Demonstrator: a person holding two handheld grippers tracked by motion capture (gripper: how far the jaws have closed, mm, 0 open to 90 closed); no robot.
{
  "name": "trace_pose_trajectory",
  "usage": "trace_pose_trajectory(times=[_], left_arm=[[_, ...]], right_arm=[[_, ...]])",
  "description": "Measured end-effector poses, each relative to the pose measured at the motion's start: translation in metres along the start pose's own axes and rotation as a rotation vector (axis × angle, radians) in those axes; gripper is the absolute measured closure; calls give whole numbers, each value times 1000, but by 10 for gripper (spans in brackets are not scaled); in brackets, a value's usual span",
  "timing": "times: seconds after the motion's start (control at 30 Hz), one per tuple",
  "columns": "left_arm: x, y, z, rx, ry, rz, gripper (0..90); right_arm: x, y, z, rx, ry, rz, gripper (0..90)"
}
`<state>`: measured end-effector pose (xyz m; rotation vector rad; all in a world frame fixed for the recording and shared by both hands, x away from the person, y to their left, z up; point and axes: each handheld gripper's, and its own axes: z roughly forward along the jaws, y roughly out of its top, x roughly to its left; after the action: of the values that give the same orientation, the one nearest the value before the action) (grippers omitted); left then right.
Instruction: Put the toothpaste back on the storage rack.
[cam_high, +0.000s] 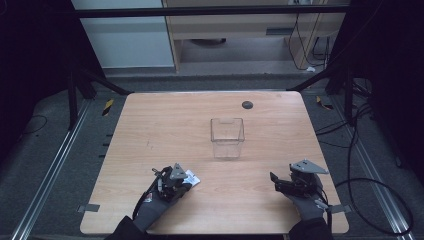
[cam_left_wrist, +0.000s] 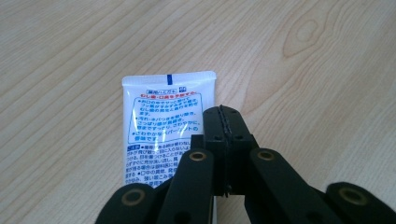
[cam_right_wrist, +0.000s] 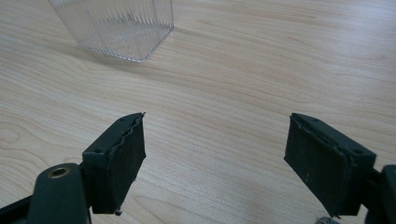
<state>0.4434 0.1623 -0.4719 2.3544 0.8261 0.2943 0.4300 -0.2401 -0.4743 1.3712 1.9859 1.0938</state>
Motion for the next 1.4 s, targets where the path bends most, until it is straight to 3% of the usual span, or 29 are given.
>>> trace_pose_trajectory(times=[0.37, 0.57, 0.63, 0.77, 0.83, 0.87, 0.97, 1.4], left_arm=[[0, 1, -6, -27, 44, -9, 883], [3, 7, -26, -84, 80, -13, 751], [5, 7, -31, -93, 94, -28, 642], [13, 8, -38, -71, 120, -65, 485], [17, 7, -41, -62, 131, -83, 457], [20, 7, -43, -46, 128, -95, 394], [22, 7, -44, -28, 124, -98, 337], [26, 9, -33, 87, 102, -79, 247]], right_arm=[[0, 0, 1, 2, -1, -5, 196], [-1, 0, 1, 3, -4, -5, 193], [-1, 0, 1, 3, -3, -5, 192], [-2, 0, 1, 4, -5, -3, 190], [-2, 0, 1, 3, -5, -4, 189], [-2, 0, 1, 5, -5, -4, 187], [-2, 0, 1, 7, -5, -4, 186], [-1, 0, 3, 15, 0, 2, 180]])
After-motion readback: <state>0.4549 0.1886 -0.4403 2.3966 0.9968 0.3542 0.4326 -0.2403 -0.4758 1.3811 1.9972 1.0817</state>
